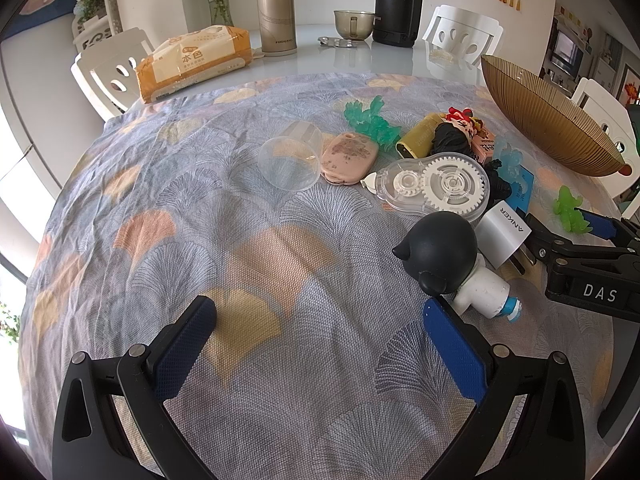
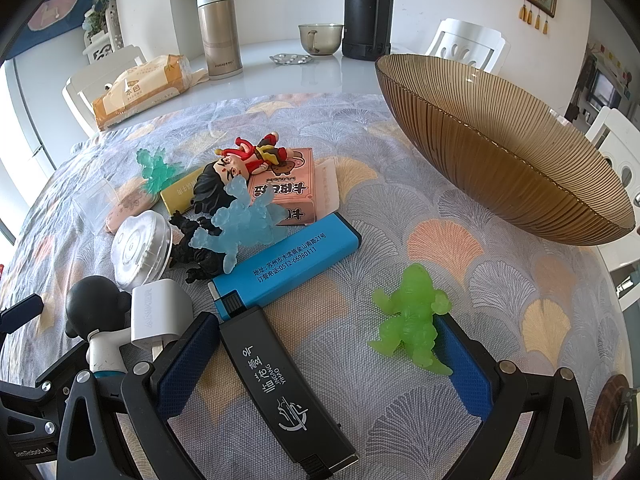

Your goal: Organize rigid objects

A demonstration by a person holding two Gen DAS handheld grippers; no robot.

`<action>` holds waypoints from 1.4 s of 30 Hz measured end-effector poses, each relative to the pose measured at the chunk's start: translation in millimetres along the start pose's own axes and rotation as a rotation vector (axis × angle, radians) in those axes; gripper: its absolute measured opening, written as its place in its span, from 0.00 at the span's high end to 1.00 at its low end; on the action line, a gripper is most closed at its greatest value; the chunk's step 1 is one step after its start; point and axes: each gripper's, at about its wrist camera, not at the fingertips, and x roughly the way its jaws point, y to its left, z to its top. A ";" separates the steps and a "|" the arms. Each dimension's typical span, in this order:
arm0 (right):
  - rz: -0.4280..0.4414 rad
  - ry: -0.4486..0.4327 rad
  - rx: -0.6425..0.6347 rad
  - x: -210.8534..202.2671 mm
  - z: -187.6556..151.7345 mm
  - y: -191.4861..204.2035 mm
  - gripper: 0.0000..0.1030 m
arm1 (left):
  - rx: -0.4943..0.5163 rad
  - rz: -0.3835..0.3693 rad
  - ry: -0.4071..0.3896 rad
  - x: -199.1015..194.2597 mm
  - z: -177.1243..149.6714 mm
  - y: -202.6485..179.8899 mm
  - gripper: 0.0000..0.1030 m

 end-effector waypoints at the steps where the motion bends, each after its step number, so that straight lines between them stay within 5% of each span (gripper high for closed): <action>1: 0.000 0.000 0.000 0.0 0.0 0.0 0.00 | 0.000 0.000 0.000 0.0 0.0 0.0 0.00; 33: 0.061 -0.001 -0.094 5.4 5.3 -2.0 0.00 | -0.001 0.001 0.000 0.6 0.5 -0.4 0.00; 37: 0.170 -0.027 -0.085 -2.9 0.9 -12.3 0.00 | -0.017 0.006 0.003 -0.8 -0.6 -0.9 0.00; 39: 0.294 -0.067 -0.029 -11.7 -1.4 -27.9 0.12 | -0.050 -0.024 0.011 -4.0 -3.1 2.5 0.00; 42: 0.302 -0.118 -0.055 -20.7 -0.7 -31.8 0.24 | -0.064 -0.174 -0.039 -23.5 -8.0 -8.0 0.01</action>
